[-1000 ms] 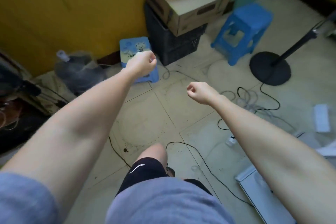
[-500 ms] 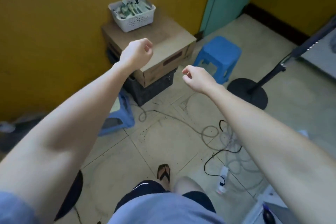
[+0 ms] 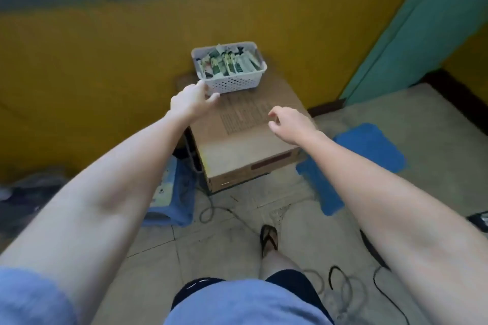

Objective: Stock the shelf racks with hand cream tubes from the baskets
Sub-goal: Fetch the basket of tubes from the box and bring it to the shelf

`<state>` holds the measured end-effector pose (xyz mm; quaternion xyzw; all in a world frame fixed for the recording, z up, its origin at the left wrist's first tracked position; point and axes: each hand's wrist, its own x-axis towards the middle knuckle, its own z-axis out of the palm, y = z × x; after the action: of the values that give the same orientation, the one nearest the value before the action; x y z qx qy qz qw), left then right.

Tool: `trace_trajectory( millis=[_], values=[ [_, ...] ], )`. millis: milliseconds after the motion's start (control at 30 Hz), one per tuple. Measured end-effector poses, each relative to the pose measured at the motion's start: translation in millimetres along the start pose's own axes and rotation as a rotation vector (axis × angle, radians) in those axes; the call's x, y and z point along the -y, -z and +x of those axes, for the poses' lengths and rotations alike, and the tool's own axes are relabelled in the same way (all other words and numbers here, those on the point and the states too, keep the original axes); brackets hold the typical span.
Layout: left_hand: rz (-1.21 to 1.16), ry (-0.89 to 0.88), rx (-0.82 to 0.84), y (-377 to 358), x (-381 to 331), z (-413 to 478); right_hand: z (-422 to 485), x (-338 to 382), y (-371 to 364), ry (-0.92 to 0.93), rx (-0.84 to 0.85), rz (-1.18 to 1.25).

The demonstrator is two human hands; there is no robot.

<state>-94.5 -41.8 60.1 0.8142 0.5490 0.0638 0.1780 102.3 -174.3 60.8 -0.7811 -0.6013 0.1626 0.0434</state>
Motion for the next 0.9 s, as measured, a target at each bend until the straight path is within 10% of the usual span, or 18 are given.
trace_trajectory(
  millis=[400, 900],
  values=[
    [-0.063, 0.435, 0.049, -18.9, 25.5, 147.7, 228.0, -49.9, 24.4, 0.047, 0.109, 0.15],
    [-0.311, 0.543, 0.112, -64.6, 31.5, 278.1, 376.2, -81.3, -11.9, -0.051, 0.165, 0.459]
  ],
)
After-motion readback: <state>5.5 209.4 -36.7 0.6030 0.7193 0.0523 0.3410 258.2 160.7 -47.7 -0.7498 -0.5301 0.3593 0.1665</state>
